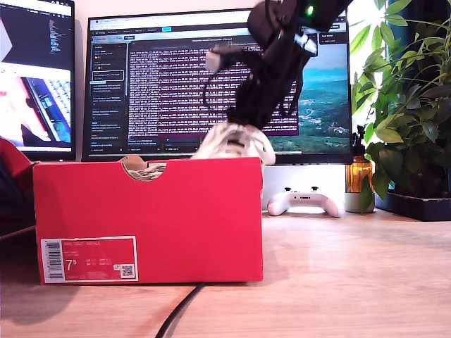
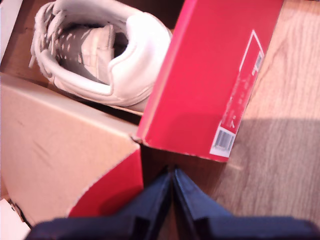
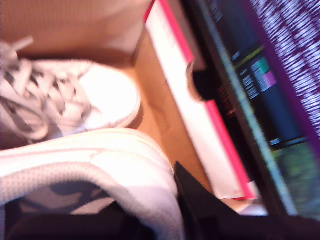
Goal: Pack the white shoes by picking the first shoe and placing it inside the red shoebox, left side, then picking and rotating the second shoe and placing it in the shoebox
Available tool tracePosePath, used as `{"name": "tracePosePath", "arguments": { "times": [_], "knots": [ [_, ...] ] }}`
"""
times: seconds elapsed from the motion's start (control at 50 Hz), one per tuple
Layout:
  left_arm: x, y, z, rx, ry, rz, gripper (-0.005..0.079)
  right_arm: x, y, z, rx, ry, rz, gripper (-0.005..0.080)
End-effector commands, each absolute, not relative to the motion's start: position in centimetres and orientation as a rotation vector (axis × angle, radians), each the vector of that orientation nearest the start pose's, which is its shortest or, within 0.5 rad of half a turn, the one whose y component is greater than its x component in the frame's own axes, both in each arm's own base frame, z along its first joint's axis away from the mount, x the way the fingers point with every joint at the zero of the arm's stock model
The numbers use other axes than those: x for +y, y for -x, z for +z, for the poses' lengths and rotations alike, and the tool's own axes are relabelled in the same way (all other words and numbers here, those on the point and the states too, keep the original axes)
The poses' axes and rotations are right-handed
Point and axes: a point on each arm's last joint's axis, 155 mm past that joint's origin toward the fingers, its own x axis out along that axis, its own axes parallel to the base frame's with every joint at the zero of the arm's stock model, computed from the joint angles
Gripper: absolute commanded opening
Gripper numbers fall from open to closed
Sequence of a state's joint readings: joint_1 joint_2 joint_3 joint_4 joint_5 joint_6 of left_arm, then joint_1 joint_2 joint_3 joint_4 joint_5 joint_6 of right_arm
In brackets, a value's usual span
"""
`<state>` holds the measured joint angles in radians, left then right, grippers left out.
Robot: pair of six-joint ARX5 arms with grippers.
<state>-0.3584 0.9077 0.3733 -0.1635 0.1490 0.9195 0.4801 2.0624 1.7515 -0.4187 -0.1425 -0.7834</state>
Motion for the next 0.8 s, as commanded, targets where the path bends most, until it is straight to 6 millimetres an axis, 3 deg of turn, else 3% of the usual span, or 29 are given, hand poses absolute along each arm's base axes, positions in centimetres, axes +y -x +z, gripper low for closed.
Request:
{"name": "tracePosePath", "arguments": {
  "times": [0.0, 0.22, 0.46, 0.62, 0.78],
  "knots": [
    [-12.9, -26.3, 7.9, 0.428, -0.93, -0.782, -0.0018, 31.1, -49.9, 14.9, 0.45, 0.848, 0.886, -0.0013],
    [-12.9, -26.3, 7.9, 0.428, -0.93, -0.782, -0.0018, 32.0, -49.5, 14.8, 0.441, 0.852, 0.901, -0.0002],
    [-12.9, -26.3, 7.9, 0.427, -0.93, -0.781, -0.0018, 32.3, -49.5, 14.9, 0.443, 0.891, 0.855, 0.0239],
    [-12.9, -26.3, 7.9, 0.428, -0.93, -0.781, -0.0018, 32.0, -50.3, 15.5, 0.43, 0.926, 0.777, 0.0251],
    [-12.9, -26.3, 7.9, 0.427, -0.93, -0.781, -0.0018, 32.5, -50.6, 17.4, 0.413, 0.926, 0.721, 0.025]
  ]
}}
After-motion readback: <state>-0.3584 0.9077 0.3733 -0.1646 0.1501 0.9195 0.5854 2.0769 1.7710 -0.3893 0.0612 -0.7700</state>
